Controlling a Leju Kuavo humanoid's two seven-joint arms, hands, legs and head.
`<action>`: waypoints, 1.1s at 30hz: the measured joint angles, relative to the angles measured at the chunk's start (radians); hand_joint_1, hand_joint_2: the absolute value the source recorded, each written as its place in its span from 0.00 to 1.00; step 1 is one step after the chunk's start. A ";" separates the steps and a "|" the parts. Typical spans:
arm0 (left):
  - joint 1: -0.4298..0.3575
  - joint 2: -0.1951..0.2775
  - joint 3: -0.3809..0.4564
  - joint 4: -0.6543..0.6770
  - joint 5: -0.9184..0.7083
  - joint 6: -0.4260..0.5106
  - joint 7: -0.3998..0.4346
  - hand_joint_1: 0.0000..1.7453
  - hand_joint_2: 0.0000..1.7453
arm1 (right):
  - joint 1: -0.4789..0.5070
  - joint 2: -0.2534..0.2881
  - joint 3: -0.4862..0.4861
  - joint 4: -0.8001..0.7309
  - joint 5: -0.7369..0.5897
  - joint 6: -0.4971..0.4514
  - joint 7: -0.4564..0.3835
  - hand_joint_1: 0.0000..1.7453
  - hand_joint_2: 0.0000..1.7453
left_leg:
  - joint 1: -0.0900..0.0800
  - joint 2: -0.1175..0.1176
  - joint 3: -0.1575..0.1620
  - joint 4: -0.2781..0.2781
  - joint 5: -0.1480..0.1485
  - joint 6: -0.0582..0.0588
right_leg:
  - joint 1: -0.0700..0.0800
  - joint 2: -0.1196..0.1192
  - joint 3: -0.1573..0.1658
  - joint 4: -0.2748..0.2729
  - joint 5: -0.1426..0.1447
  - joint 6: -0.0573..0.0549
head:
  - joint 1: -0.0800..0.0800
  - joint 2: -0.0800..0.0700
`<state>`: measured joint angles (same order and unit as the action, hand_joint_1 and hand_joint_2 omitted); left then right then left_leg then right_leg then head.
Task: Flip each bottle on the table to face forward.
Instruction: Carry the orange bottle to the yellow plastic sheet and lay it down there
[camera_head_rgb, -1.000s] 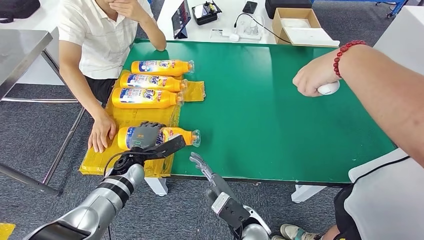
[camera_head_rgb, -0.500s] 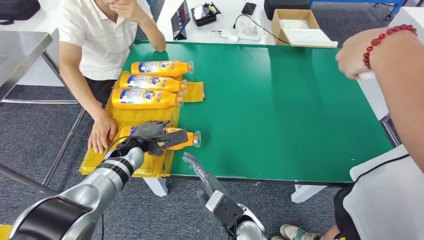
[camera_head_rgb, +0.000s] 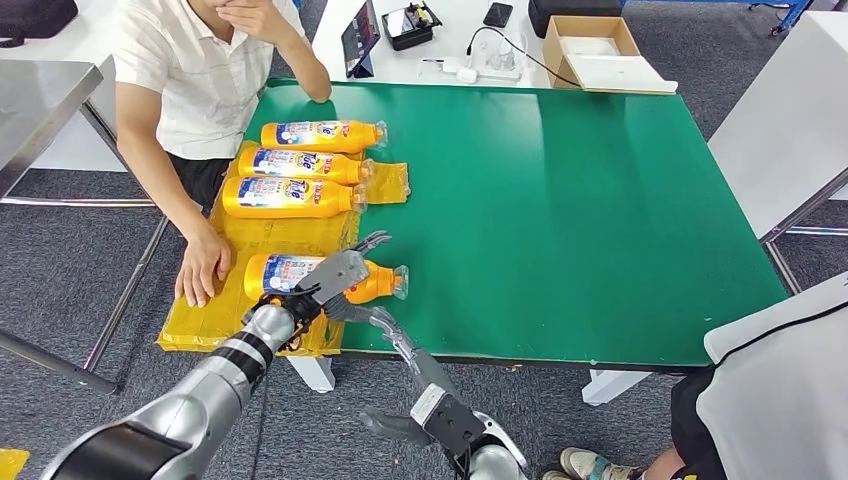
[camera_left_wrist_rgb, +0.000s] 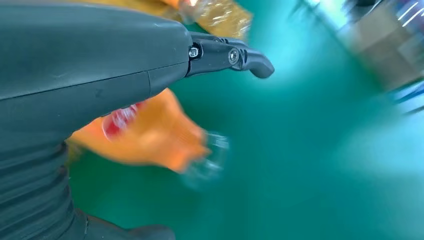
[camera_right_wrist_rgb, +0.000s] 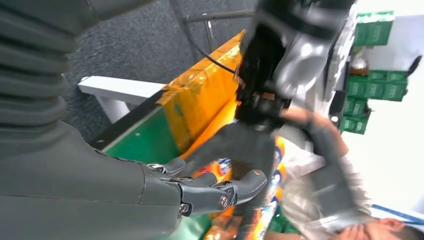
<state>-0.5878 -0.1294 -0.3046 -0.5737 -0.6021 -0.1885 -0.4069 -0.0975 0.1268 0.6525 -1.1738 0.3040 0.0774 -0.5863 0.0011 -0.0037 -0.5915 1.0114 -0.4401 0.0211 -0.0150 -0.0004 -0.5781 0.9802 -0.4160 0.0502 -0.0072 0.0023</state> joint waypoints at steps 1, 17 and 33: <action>0.038 0.003 -0.002 -0.056 0.063 -0.002 -0.010 0.00 1.00 | 0.005 -0.004 -0.001 0.000 0.000 -0.003 -0.001 0.00 1.00 | 0.000 0.000 -0.001 0.000 0.000 0.000 | 0.000 0.000 -0.001 0.000 0.000 0.000 | 0.000 0.000; 0.428 0.054 -0.009 -0.768 0.511 -0.007 -0.059 0.00 1.00 | 0.071 -0.038 -0.027 -0.042 0.024 -0.018 -0.003 0.00 1.00 | 0.000 -0.001 -0.006 0.000 0.000 0.000 | 0.000 0.000 -0.006 0.000 0.000 0.000 | 0.000 0.000; 0.650 0.011 0.001 -1.103 0.778 0.178 -0.091 0.00 1.00 | 0.186 -0.024 -0.162 -0.251 -0.265 -0.067 -0.078 0.00 0.00 | 0.000 -0.001 -0.009 0.000 -0.001 0.000 | 0.000 0.000 -0.009 -0.001 -0.001 0.000 | 0.000 0.000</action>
<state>0.0627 -0.1186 -0.3033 -1.6771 0.1763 -0.0105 -0.4979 0.0882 0.1026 0.4903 -1.4253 0.0395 0.0108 -0.6646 0.0011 -0.0044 -0.6004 1.0114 -0.4407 0.0212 -0.0150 -0.0007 -0.5868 0.9793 -0.4166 0.0501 -0.0072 0.0023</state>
